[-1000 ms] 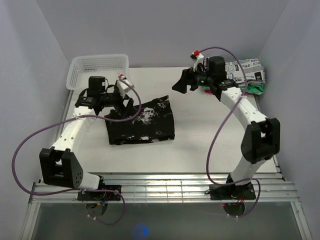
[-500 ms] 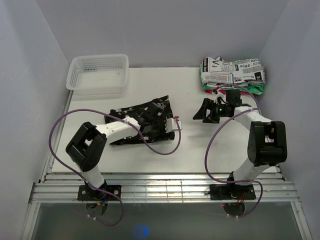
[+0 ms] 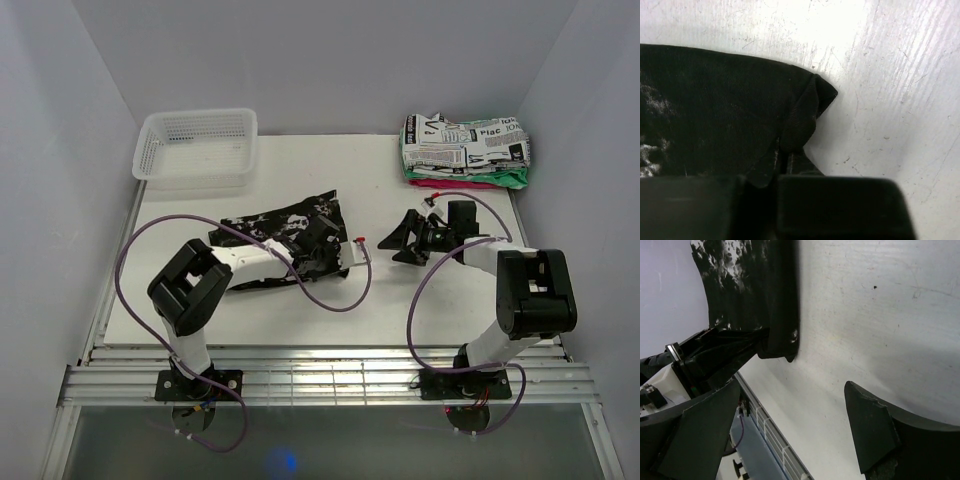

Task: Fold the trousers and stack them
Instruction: Neatly place the folded trousers to the corner

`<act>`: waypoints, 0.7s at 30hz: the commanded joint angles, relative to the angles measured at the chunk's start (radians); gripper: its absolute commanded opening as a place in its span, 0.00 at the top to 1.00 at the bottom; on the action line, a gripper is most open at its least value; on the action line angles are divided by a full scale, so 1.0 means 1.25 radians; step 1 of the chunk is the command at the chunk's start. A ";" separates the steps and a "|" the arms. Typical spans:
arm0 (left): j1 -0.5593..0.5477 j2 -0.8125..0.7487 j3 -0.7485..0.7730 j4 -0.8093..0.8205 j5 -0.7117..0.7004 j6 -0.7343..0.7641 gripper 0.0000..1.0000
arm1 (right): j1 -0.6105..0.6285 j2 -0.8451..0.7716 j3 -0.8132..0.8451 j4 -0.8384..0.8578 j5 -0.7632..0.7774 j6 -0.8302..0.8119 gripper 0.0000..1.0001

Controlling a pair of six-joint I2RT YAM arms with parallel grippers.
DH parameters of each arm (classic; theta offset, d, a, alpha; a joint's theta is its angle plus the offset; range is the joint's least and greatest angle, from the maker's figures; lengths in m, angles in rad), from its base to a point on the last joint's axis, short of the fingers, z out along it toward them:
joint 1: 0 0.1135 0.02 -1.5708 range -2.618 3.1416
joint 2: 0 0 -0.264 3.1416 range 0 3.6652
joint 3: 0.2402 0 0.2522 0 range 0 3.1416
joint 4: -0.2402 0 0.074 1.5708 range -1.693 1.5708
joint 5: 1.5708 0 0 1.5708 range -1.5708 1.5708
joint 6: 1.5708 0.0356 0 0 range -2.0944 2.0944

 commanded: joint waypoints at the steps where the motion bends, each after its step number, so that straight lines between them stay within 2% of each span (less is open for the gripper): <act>1: 0.006 0.021 0.018 -0.028 0.002 -0.066 1.00 | -0.001 -0.002 -0.061 0.180 -0.025 0.166 0.10; 2: 0.011 0.010 0.021 -0.022 0.007 -0.077 1.00 | 0.000 -0.007 -0.088 0.232 -0.023 0.209 0.10; 3: 0.021 0.004 0.028 -0.021 0.014 -0.086 1.00 | 0.004 -0.010 -0.140 0.347 -0.011 0.253 0.10; 4: 0.026 -0.001 0.041 -0.016 0.024 -0.105 1.00 | 0.008 -0.011 -0.161 0.397 0.001 0.318 0.10; 6: 0.037 -0.014 0.057 -0.012 0.036 -0.126 1.00 | 0.031 -0.002 -0.187 0.490 0.020 0.355 0.10; 11: 0.042 -0.045 0.088 0.010 0.082 -0.167 1.00 | 0.094 0.063 -0.168 0.568 0.070 0.440 0.10; 16: 0.042 -0.051 0.103 0.016 0.085 -0.185 1.00 | 0.165 0.158 -0.174 0.769 0.138 0.607 0.10; 21: 0.044 -0.051 0.101 0.039 0.067 -0.217 1.00 | 0.235 0.208 -0.148 0.789 0.228 0.691 0.10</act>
